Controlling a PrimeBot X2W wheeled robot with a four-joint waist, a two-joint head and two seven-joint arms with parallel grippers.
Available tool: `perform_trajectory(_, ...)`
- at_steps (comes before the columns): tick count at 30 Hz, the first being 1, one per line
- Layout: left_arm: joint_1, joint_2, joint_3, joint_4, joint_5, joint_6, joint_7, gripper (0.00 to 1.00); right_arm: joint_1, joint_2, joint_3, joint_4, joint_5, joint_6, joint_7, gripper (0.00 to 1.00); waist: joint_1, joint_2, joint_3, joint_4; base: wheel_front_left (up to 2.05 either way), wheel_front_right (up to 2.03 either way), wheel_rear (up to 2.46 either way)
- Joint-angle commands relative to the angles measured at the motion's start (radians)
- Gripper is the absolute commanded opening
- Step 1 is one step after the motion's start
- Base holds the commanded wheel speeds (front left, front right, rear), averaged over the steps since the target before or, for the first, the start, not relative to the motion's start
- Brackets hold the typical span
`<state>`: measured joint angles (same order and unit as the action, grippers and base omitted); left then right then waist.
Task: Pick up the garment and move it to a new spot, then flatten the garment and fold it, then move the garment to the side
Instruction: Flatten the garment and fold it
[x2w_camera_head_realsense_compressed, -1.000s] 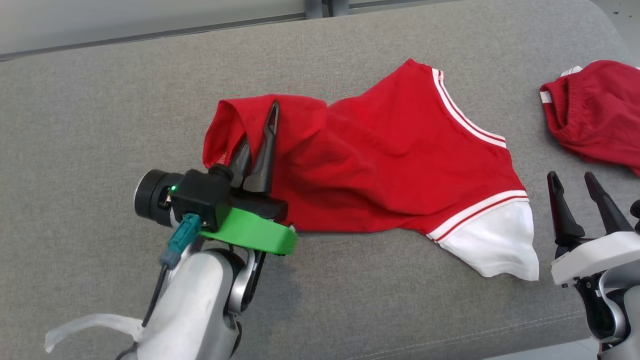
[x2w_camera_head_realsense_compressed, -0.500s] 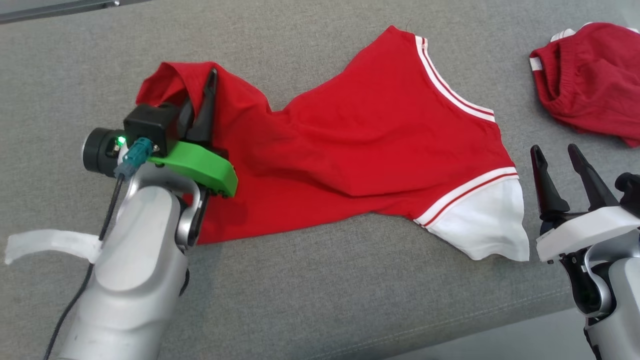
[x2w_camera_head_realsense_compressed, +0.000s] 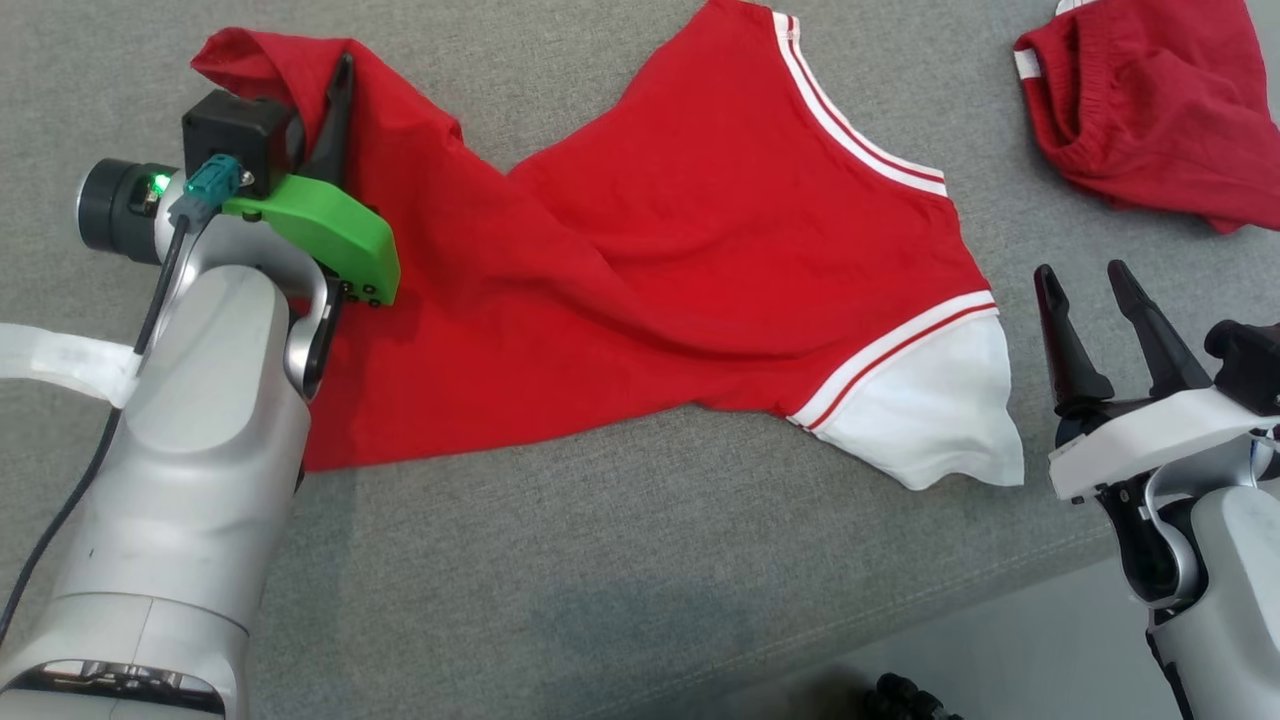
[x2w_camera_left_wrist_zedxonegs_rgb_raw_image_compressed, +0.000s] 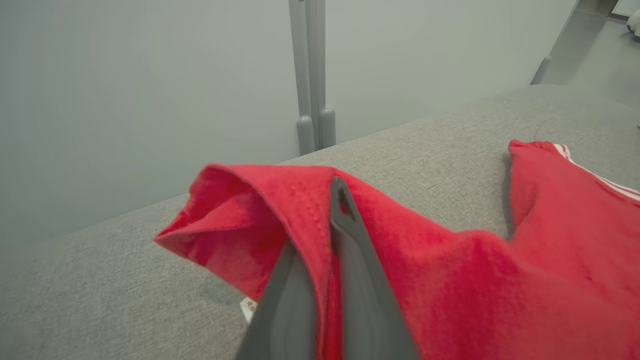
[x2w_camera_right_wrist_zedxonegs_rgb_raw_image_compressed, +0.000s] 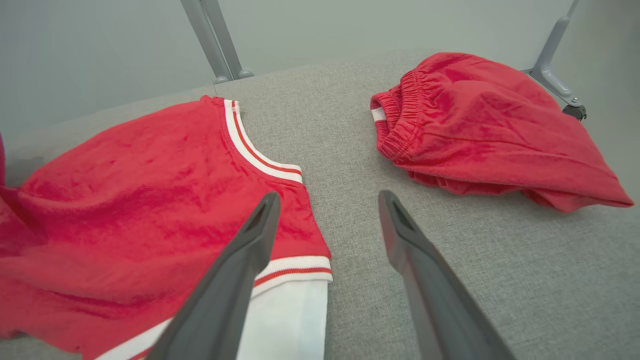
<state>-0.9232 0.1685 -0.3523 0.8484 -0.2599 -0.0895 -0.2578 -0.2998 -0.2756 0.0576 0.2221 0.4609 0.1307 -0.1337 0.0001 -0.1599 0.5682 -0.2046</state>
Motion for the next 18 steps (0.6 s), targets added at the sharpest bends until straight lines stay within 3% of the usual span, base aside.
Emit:
perform_trajectory(1, -0.016, 0.002, 0.002, 0.004, 0.005, -0.005, -0.007, 0.0, -0.014, -0.005, 0.001, 0.003, 0.005, 0.0, -0.005, 1.0, -0.0001, 0.0, 0.01, -0.009, 0.0, 0.0, 0.0)
perform_trajectory(10, -0.068, 0.023, 0.045, 0.073, 0.007, 0.01, -0.008, 0.0, -0.045, 0.003, 0.035, 0.026, 0.008, 0.0, -0.014, 1.0, -0.0001, 0.0, 0.025, -0.017, 0.0, 0.0, 0.0)
perform_trajectory(11, -0.071, 0.025, 0.049, 0.078, 0.007, 0.008, -0.008, 0.05, -0.051, 0.004, 0.039, 0.028, 0.01, 0.0, -0.017, 1.0, -0.0001, 0.0, 0.025, -0.018, 0.0, 0.0, 0.0)
perform_trajectory(12, -0.074, 0.027, 0.052, 0.078, 0.008, 0.007, -0.008, 0.34, -0.056, 0.005, 0.042, 0.03, 0.01, 0.0, -0.019, 1.0, -0.0001, 0.0, 0.026, -0.018, 0.0, 0.0, 0.0)
perform_trajectory(13, -0.073, 0.026, 0.057, 0.077, 0.007, 0.004, -0.008, 0.94, -0.058, 0.006, 0.044, 0.032, 0.012, 0.0, -0.02, 1.0, -0.0001, 0.0, 0.026, -0.017, 0.0, 0.0, 0.0)
perform_trajectory(14, -0.072, 0.024, 0.062, 0.074, 0.006, 0.003, -0.008, 1.0, -0.059, 0.006, 0.046, 0.036, 0.012, 0.0, -0.021, 1.0, -0.0001, 0.0, 0.026, -0.016, 0.0, 0.0, 0.0)
perform_trajectory(18, -0.057, 0.02, 0.074, 0.07, 0.014, -0.003, -0.008, 1.0, -0.066, 0.005, 0.05, 0.047, 0.012, 0.0, -0.029, 1.0, -0.0001, 0.0, 0.022, -0.01, 0.0, 0.0, 0.0)
